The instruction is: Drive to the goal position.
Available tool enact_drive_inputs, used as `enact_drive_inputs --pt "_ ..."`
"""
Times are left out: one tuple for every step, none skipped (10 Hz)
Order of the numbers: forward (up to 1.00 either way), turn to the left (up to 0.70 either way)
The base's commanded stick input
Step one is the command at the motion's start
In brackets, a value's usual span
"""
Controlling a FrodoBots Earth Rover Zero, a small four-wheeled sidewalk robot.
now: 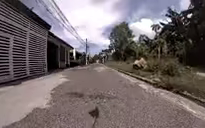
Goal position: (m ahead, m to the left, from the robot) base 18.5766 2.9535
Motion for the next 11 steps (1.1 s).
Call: enact_drive_inputs --pt "0.70 0.00" --pt "0.70 0.00" --pt "0.70 0.00" --pt "0.70 0.00" --pt "0.70 0.00" --pt "0.70 0.00" --pt "0.70 0.00" --pt "0.70 0.00" --pt "0.70 0.00" --pt "0.70 0.00" --pt "0.70 0.00"
